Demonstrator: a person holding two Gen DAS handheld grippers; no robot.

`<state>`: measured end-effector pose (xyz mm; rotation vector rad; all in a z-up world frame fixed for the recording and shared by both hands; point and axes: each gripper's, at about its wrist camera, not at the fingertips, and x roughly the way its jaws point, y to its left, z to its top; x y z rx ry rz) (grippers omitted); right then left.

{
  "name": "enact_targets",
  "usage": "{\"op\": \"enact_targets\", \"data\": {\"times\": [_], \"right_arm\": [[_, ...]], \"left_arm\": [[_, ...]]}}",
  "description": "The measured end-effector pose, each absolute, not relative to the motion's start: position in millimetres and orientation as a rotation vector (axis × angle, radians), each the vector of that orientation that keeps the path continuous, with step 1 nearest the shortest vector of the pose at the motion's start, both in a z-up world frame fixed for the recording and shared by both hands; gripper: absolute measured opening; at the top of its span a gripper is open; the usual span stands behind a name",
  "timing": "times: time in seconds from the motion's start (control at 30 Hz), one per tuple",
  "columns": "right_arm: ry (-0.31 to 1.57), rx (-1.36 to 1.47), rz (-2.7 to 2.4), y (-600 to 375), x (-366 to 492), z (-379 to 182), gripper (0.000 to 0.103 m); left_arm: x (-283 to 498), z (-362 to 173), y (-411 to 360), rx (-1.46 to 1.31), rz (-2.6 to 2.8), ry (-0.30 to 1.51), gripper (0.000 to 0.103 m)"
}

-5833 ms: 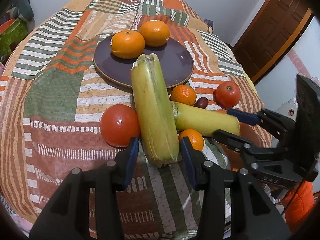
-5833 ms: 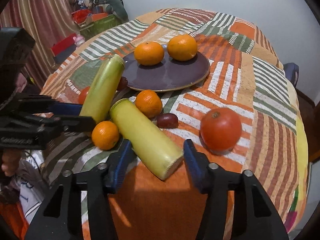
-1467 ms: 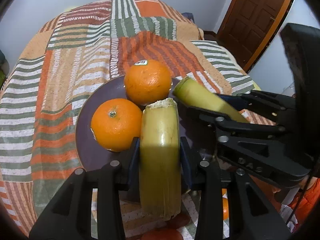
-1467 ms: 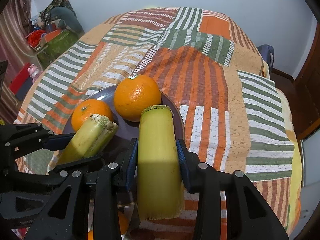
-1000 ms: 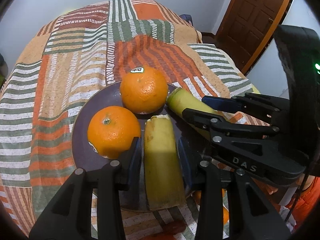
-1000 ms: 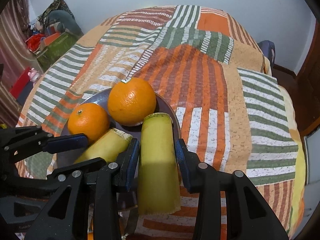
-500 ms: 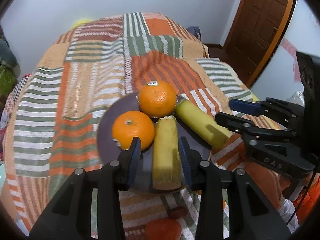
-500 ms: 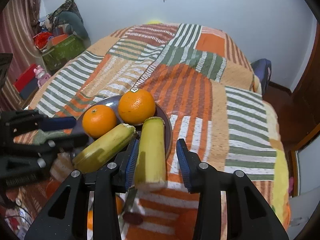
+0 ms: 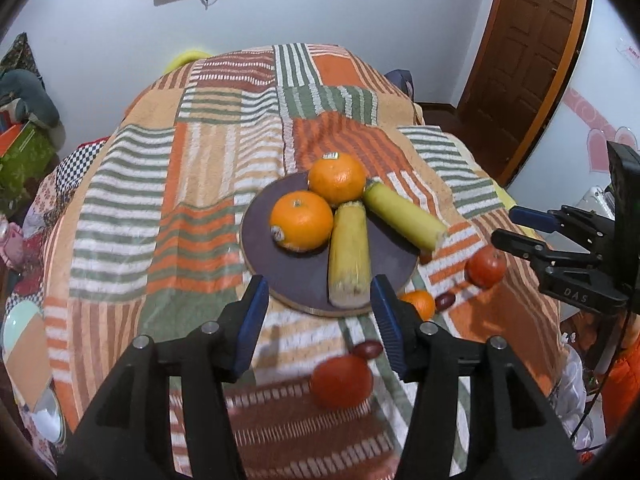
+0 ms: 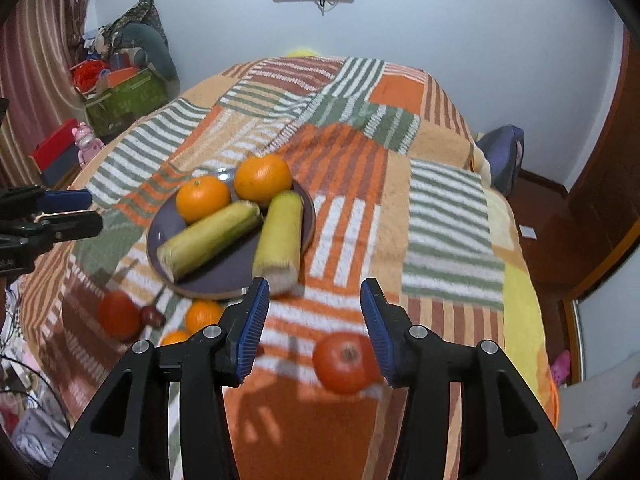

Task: Organize fruits
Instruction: 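Lower and release the corn cob on the plate while the right tool releases the squash, then grasp a red tomato with the left tool while the right tool grasps another tomato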

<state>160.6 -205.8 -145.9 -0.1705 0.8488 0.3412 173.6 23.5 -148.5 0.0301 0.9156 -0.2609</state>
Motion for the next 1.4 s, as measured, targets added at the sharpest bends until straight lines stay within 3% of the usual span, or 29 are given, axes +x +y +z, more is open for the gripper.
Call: {"op": "enact_targets", "data": {"times": [0.17,0.93,1.4], "right_arm": [[0.877,-0.142,0.319,-217,145,-157,0.051],[0.958,-0.110,0.265,-230,153,-201,0.055],[0.983,-0.060,0.273,-235,165,-211,0.049]], "left_arm": [[157,-167,24,0.018,-0.249,0.966,0.053],[147,-237,9,-0.040,-0.276,1.156,0.053],[151,-237,16,-0.086,-0.265,1.149,0.048]]}}
